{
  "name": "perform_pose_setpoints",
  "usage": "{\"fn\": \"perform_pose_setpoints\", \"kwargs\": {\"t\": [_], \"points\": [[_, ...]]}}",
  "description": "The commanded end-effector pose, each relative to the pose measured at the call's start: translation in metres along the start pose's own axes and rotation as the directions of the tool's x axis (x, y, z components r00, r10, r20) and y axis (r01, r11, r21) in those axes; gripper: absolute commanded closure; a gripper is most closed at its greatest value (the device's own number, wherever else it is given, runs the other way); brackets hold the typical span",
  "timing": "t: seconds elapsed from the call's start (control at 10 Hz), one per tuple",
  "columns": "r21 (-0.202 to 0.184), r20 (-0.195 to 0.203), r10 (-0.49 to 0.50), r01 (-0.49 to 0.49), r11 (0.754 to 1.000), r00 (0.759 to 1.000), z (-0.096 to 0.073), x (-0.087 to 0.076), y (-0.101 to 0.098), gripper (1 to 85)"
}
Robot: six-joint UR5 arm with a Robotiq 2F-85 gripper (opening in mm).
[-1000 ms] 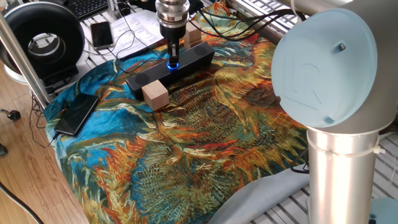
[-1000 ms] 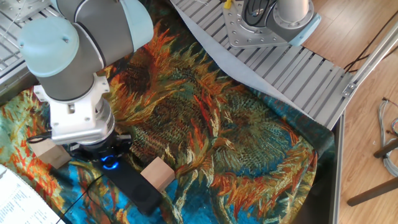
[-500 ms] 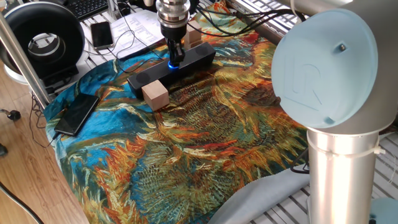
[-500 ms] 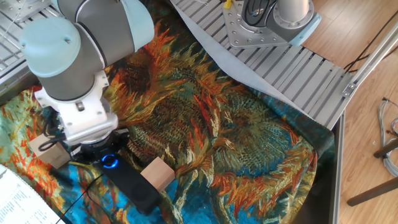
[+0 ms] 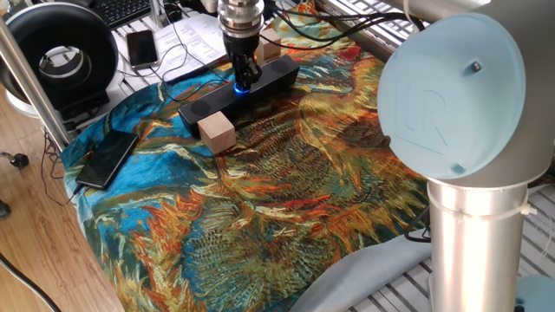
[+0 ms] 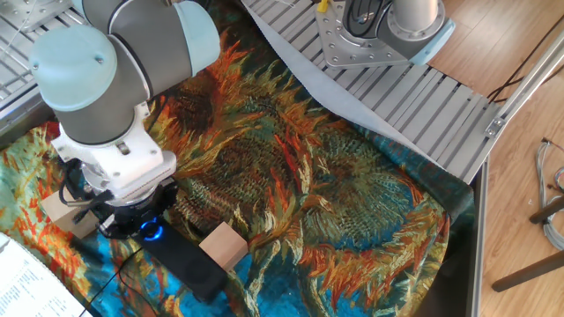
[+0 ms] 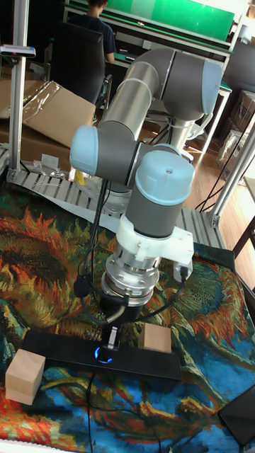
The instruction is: Turn the knob to decrease the volume of the speaker
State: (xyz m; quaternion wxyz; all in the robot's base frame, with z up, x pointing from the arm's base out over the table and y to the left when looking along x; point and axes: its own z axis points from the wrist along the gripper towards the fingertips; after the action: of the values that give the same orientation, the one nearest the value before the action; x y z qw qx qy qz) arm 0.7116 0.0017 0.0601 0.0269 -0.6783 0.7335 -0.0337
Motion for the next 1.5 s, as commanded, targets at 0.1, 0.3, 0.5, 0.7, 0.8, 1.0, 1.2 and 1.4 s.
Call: {"fn": "perform_pose_setpoints", "kwargs": {"t": [0.1, 0.3, 0.5, 0.7, 0.8, 1.0, 1.2, 1.4], "points": [[0.021, 0.028, -0.162, 0.161, 0.987, 0.986, 0.0, -0.006, -0.006, 52.7], [0.037, 0.026, -0.244, 0.243, 0.969, 0.969, -0.002, -0.004, -0.01, 52.7], [0.05, 0.028, -0.317, 0.315, 0.948, 0.948, -0.006, 0.0, -0.015, 52.7], [0.047, 0.013, -0.351, 0.35, 0.935, 0.936, -0.006, 0.005, -0.015, 51.0], [0.038, 0.006, -0.342, 0.341, 0.939, 0.94, -0.006, 0.007, -0.014, 40.3], [0.061, 0.017, -0.32, 0.319, 0.946, 0.947, -0.007, 0.003, -0.019, 28.0], [0.059, 0.009, -0.261, 0.26, 0.964, 0.965, -0.014, 0.008, -0.017, 28.0], [0.047, -0.01, -0.095, 0.096, 0.994, 0.995, -0.026, 0.02, -0.011, 29.3]]}}
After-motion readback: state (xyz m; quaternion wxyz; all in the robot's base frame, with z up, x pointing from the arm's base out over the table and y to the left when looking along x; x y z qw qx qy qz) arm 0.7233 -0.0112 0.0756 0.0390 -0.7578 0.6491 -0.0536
